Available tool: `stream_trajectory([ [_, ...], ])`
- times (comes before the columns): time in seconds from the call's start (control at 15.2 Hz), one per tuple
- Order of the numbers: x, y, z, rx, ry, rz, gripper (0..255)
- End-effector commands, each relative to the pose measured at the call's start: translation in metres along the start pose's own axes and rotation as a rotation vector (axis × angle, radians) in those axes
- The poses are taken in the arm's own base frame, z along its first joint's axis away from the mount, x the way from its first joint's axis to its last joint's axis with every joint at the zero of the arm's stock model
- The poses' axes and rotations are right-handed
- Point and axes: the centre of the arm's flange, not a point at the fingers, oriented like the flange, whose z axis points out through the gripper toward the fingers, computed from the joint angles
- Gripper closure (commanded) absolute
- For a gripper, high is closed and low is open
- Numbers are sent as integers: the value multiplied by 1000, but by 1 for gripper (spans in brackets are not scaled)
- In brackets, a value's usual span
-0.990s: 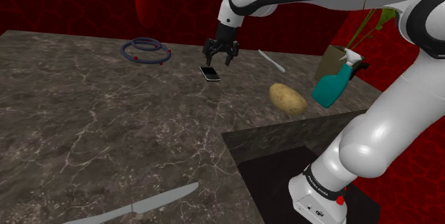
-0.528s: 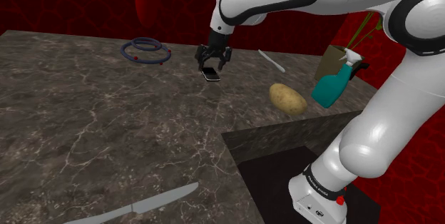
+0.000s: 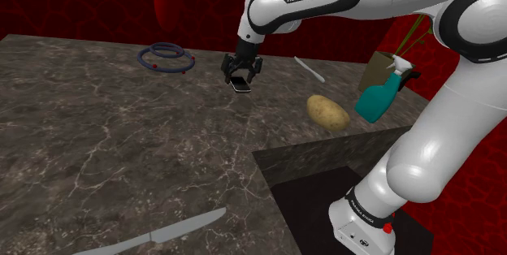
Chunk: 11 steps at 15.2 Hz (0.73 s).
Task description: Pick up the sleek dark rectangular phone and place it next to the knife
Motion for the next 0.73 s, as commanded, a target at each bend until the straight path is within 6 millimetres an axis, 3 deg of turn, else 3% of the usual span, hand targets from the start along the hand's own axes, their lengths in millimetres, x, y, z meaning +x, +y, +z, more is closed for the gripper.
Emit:
stream_trajectory([
  [0.0, 0, 0, 0, 0, 0, 0, 0],
  [0.07, 0, 0, 0, 0, 0, 0, 255],
  [0.66, 0, 0, 0, 0, 0, 0, 255],
])
